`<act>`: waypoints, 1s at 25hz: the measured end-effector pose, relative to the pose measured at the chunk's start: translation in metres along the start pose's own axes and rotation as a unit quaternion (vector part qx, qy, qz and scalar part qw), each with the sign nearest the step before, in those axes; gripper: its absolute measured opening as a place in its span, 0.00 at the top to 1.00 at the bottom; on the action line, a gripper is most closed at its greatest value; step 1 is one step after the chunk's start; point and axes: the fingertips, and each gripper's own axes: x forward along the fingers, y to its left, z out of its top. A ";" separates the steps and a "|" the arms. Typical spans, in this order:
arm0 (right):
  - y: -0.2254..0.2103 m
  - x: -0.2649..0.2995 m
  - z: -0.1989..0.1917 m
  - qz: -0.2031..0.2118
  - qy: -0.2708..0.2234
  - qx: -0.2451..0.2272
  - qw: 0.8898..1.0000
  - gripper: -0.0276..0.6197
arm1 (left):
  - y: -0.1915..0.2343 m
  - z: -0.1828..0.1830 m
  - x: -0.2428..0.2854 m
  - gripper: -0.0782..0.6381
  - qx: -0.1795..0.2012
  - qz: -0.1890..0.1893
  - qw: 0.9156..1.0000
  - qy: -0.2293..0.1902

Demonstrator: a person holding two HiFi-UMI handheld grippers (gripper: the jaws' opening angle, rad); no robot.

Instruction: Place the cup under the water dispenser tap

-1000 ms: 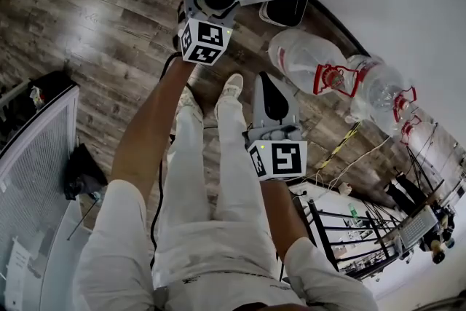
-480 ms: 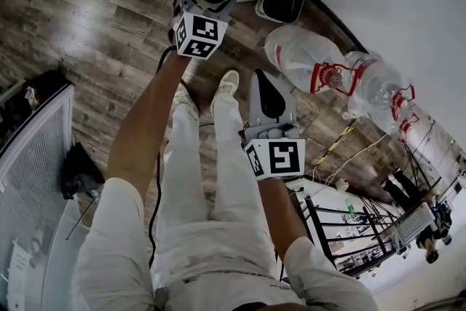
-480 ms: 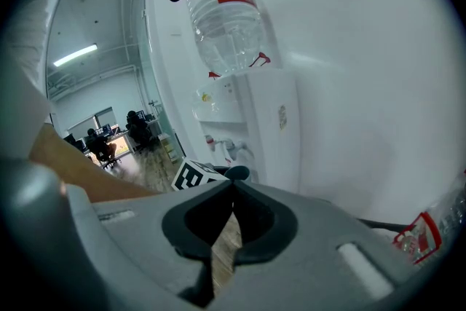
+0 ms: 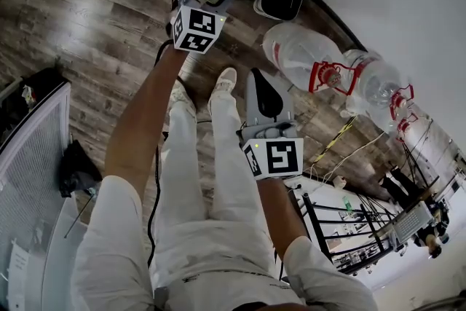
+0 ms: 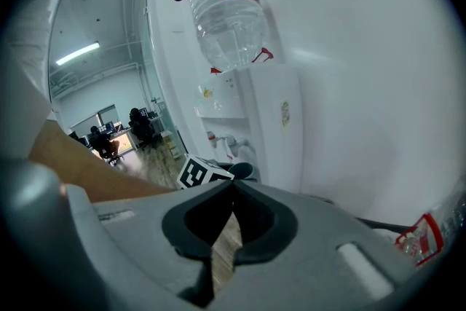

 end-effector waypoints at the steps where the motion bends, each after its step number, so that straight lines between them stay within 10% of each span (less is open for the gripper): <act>1: -0.001 0.000 -0.001 0.000 0.001 0.002 1.000 0.96 | 0.000 0.000 0.000 0.35 -0.001 0.000 1.000 0.000; 25: -0.009 -0.015 0.017 -0.031 -0.021 0.005 0.999 0.96 | 0.004 0.007 -0.027 0.25 -0.017 0.003 1.000 0.024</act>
